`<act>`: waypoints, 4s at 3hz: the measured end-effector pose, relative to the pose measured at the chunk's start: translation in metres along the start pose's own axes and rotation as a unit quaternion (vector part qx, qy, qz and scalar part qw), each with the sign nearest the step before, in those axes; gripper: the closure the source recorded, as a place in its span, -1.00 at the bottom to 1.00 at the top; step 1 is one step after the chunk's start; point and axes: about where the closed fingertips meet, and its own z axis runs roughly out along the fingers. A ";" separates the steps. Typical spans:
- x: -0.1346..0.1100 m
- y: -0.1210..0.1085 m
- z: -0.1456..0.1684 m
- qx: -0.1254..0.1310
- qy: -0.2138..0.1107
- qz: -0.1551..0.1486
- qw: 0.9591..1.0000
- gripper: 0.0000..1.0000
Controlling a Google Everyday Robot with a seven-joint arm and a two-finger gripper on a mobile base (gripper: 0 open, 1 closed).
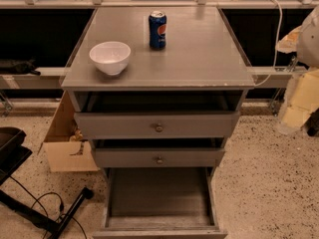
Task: Close bottom drawer
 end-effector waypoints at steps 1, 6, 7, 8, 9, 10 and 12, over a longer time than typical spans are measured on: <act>0.000 0.000 0.000 0.000 0.000 0.000 1.000 -1.00; 0.072 0.132 0.194 -0.008 -0.063 0.064 0.996 -1.00; 0.116 0.162 0.293 -0.054 -0.054 0.108 0.991 -1.00; 0.142 0.177 0.357 -0.096 -0.051 0.142 0.984 -1.00; 0.146 0.187 0.375 -0.114 -0.053 0.151 0.981 -1.00; 0.146 0.187 0.375 -0.114 -0.053 0.151 0.981 -1.00; 0.150 0.227 0.523 -0.154 -0.066 0.151 0.974 -0.52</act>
Offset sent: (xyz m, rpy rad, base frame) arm -0.0005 0.0152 -0.0116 -0.0532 -0.0295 0.0045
